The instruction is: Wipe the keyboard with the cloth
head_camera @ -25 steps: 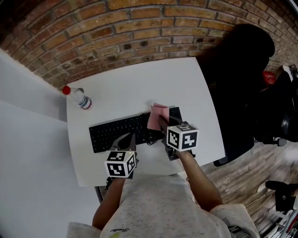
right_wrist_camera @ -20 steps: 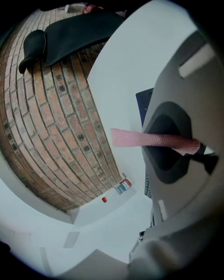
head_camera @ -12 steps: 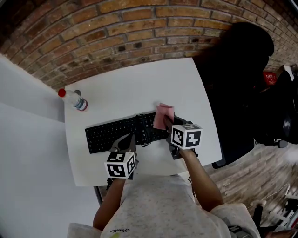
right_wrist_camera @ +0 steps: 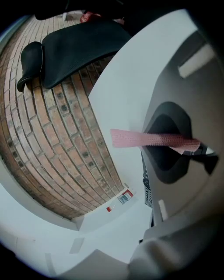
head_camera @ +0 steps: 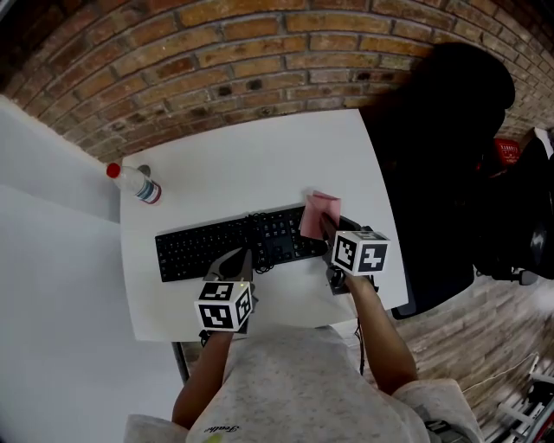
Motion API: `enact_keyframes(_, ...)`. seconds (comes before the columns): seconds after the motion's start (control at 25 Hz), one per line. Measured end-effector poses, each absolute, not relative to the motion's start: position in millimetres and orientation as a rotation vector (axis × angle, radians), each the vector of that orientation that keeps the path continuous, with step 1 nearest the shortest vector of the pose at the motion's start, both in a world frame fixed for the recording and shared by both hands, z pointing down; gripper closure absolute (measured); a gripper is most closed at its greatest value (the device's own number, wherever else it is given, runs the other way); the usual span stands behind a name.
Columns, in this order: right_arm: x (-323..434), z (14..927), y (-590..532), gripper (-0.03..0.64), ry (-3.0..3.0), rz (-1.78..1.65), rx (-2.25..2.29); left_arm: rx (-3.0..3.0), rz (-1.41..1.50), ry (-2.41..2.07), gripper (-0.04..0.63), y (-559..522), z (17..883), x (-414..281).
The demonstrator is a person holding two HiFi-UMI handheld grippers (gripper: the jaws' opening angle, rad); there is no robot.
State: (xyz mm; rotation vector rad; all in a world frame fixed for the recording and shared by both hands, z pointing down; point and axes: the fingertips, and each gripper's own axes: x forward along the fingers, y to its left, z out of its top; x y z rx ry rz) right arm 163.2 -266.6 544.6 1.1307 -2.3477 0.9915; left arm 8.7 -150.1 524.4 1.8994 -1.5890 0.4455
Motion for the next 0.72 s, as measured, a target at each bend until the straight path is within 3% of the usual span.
enact_keyframes(0.72, 124, 488, -249, 0.594, -2.478, 0.929, 1.106, 1.876, 0.429, -1.595, 0.6, -128, 523, -29)
